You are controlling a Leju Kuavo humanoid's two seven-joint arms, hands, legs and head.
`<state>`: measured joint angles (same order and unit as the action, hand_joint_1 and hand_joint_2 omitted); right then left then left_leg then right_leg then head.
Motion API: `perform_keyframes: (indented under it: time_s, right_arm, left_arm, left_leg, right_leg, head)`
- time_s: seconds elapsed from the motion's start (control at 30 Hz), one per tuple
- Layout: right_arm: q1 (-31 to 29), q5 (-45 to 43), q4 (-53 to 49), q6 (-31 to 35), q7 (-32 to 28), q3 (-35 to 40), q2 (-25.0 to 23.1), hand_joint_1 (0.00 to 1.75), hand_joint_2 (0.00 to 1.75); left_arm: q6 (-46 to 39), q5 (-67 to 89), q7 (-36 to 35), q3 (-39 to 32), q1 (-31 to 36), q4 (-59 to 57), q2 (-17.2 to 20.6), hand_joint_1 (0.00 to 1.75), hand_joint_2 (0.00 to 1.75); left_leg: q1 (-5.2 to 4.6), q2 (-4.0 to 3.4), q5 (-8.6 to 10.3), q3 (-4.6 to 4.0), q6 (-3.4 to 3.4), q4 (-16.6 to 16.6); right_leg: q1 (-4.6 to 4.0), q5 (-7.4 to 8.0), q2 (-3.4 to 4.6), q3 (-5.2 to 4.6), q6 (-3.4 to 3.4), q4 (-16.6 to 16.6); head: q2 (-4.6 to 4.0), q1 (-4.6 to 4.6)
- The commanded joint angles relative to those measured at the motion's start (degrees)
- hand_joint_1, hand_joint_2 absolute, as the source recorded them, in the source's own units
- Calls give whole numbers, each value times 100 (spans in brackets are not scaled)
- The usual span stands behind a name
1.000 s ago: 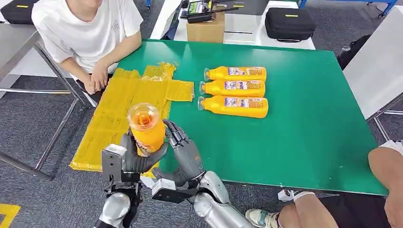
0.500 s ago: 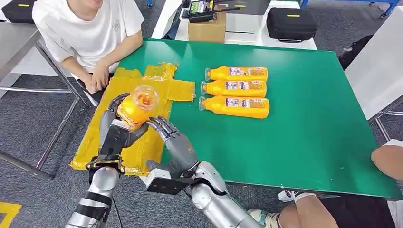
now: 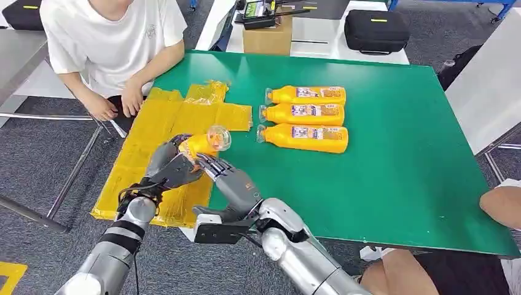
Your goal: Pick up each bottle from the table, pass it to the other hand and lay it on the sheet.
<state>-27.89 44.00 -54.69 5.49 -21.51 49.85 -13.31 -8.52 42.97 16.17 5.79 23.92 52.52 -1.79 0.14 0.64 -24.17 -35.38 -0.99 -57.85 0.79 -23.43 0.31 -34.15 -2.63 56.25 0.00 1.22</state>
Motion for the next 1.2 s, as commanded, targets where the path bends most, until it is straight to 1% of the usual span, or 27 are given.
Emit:
perform_keyframes:
  time_s: [0.03, 0.07, 0.1, 0.13, 0.17, 0.23, 0.27, 0.3, 0.33, 0.37, 0.4, 0.43, 0.47, 0.53, 0.57, 0.6, 0.67, 0.7, 0.73, 0.77, 0.8, 0.87, 0.93, 0.97, 1.0, 1.03, 1.2]
  right_arm:
    - [-381, 8, -65, -77, -328, 1151, 73, 0, 0]
    - [-409, -3, -108, -112, -327, 1183, 113, 0, 0]
    - [-443, 22, -97, -158, -290, 1224, 134, 0, 0]
    - [-508, 44, -58, -220, -280, 1316, 159, 0, 0]
    - [-552, 45, 0, -268, -282, 1385, 158, 0, 0]
    - [-551, 45, 7, -270, -282, 1388, 156, 0, 0]
    - [-574, 42, 48, -305, -311, 1422, 140, 0, 0]
    - [-598, -3, 109, -385, -352, 1453, 117, 0, 0]
    - [-681, -30, 236, -450, -405, 1560, 59, 0, 0]
    - [-733, -92, 298, -450, -471, 1628, 26, 0, 0]
    - [-743, -149, 307, -433, -523, 1636, 10, 0, 0]
    - [-714, -268, 282, -442, -549, 1595, 7, 0, 0]
    - [-662, -311, 182, -387, -554, 1568, 52, 0, 0]
    - [-442, -398, -227, -337, -474, 1488, 253, 0, 0]
    - [-368, -425, -350, -364, -461, 1484, 338, 0, 0]
    - [-317, -418, -418, -382, -436, 1495, 417, 0, 0]
    - [-248, -414, -461, -395, -425, 1484, 476, 0, 0]
    - [-182, -455, -506, -400, -439, 1438, 494, 0, 0]
    - [-134, -464, -546, -403, -441, 1419, 503, 0, 0]
    - [-119, -464, -558, -404, -439, 1423, 505, 0, 0]
    - [-87, -461, -607, -424, -444, 1442, 528, 0, 0]
    - [-83, -448, -621, -469, -434, 1471, 552, 0, 0]
    - [-91, -422, -612, -501, -421, 1503, 595, 0, 0]
    - [-92, -422, -609, -501, -421, 1501, 605, 0, 0]
    - [-97, -419, -635, -513, -427, 1499, 632, 0, 0]
    - [-92, -427, -658, -524, -438, 1490, 642, 0, 0]
    - [-92, -427, -658, -524, -438, 1490, 642, 0, 0]
  left_arm:
    - [-624, 984, -446, 229, 893, -1545, 115, 175, 175]
    - [-492, 1133, -558, 326, 1004, -1686, 145, 175, 175]
    - [-405, 1405, -663, 506, 1110, -1818, 198, 175, 175]
    - [-279, 1404, -732, 450, 1246, -2006, 171, 175, 175]
    - [-84, 1320, -760, 360, 1373, -2164, 141, 175, 175]
    - [-74, 1319, -760, 358, 1404, -2173, 142, 175, 175]
    - [110, 1111, -751, 194, 1478, -2314, 85, 175, 175]
    - [446, 666, -756, -179, 1590, -2516, -22, 175, 175]
    - [673, 371, -769, -390, 1766, -2744, -53, 175, 175]
    - [656, 219, -685, -488, 1901, -2915, -61, 175, 175]
    - [586, 274, -694, -432, 1998, -3006, -34, 175, 175]
    - [-29, 833, -786, -9, 2079, -3029, 43, 175, 175]
    - [-500, 1410, -879, 455, 2104, -2987, 143, 175, 175]
    - [-776, 2155, -1164, 886, 2169, -2981, 316, 175, 175]
    - [-612, 2195, -1218, 879, 2189, -2995, 339, 175, 175]
    - [-377, 2249, -1241, 904, 2225, -3024, 368, 175, 175]
    - [-292, 2499, -1341, 1051, 2245, -3044, 414, 175, 175]
    - [-308, 2639, -1350, 1105, 2251, -3038, 425, 175, 175]
    - [-286, 2738, -1334, 1168, 2259, -3044, 433, 175, 175]
    - [-258, 2854, -1329, 1270, 2273, -3053, 453, 175, 175]
    - [-277, 3086, -1391, 1446, 2282, -3026, 486, 175, 175]
    - [-261, 3122, -1389, 1424, 2275, -2998, 470, 175, 175]
    - [-98, 3227, -1354, 1488, 2297, -3013, 455, 175, 175]
    - [-96, 3228, -1354, 1489, 2298, -3013, 455, 143, 175]
    - [30, 3420, -1375, 1639, 2339, -3069, 462, 152, 175]
    - [97, 3496, -1386, 1696, 2358, -3099, 459, 154, 175]
    - [97, 3496, -1386, 1696, 2358, -3099, 459, 154, 175]
  left_leg:
    - [4, -13, -14, 20, 7, -2]
    - [2, -10, -8, 11, 5, -1]
    - [5, -11, -14, 21, 8, -3]
    - [5, -4, -4, 2, 5, -3]
    - [5, 2, -9, 10, 8, -7]
    - [4, 12, -6, -1, 6, -6]
    - [3, 5, -11, 6, 8, -10]
    - [1, 0, -6, -1, 5, -5]
    - [9, -28, -8, 7, 7, -5]
    - [5, -18, -10, 14, 11, -5]
    - [-1, 3, -1, 6, 7, -6]
    - [10, 5, 2, 5, 10, -6]
    - [9, 6, -2, 10, 12, -10]
    - [4, -2, -2, 32, 11, 2]
    - [13, -14, 1, 38, 12, 7]
    - [5, -3, 4, 23, 10, 1]
    - [12, 14, 6, 17, 9, -5]
    - [13, 13, 8, 16, 10, -2]
    - [12, 10, 5, 24, 10, -3]
    - [13, -12, 4, 18, 11, -5]
    - [10, -17, 8, 11, 12, 0]
    - [10, -6, 3, 22, 15, -1]
    - [7, 5, 10, 10, 12, 1]
    - [9, -1, 2, 20, 14, -4]
    - [8, -2, 7, 11, 13, -2]
    - [7, -7, 8, 7, 12, -2]
    - [9, -7, 8, 7, 13, -3]
  right_leg:
    - [-6, -11, 6, 19, 11, 3]
    - [-3, -8, 2, 11, 8, 3]
    - [-6, -13, 1, 21, 12, 5]
    - [-6, -4, -2, 4, 7, 2]
    - [-7, -12, -9, 13, 11, 9]
    - [-5, -5, -12, 4, 8, 7]
    - [-5, -9, -8, 10, 11, 12]
    - [-2, -3, 0, 0, 7, 10]
    - [-11, 5, 17, -2, 12, 5]
    - [-7, 0, 1, 6, 25, 14]
    - [-3, 2, -15, -1, 24, 11]
    - [-11, 3, -13, 2, 27, 6]
    - [-10, -2, -19, 8, 30, 14]
    - [-6, -1, -11, 28, 31, 7]
    - [-15, 6, -5, 29, 31, 1]
    - [-8, 3, -17, 11, 27, 10]
    - [-15, -1, -32, 12, 27, 9]
    - [-15, 2, -26, 13, 26, 5]
    - [-13, -1, -24, 21, 27, 6]
    - [-13, 2, -11, 11, 27, 9]
    - [-10, 9, -4, -1, 24, 8]
    - [-12, -1, -15, 14, 28, 8]
    - [-8, 5, -20, 3, 24, 7]
    - [-11, -1, -17, 12, 28, 9]
    - [-10, 5, -14, 4, 25, 8]
    - [-9, 7, -10, -2, 24, 8]
    - [-10, 6, -11, 0, 26, 8]
  head:
    - [0, -2]
    - [0, 2]
    - [0, -2]
    - [-2, -2]
    - [0, 0]
    - [0, -4]
    - [0, -6]
    - [0, -26]
    - [-2, -11]
    - [0, 29]
    - [0, 22]
    - [0, 4]
    - [0, 9]
    - [0, -7]
    - [0, 5]
    - [0, 17]
    - [0, 9]
    - [0, 9]
    - [0, 7]
    - [0, 9]
    - [0, 9]
    - [0, 9]
    - [0, 7]
    - [0, 11]
    - [0, 9]
    - [0, 9]
    - [0, 9]
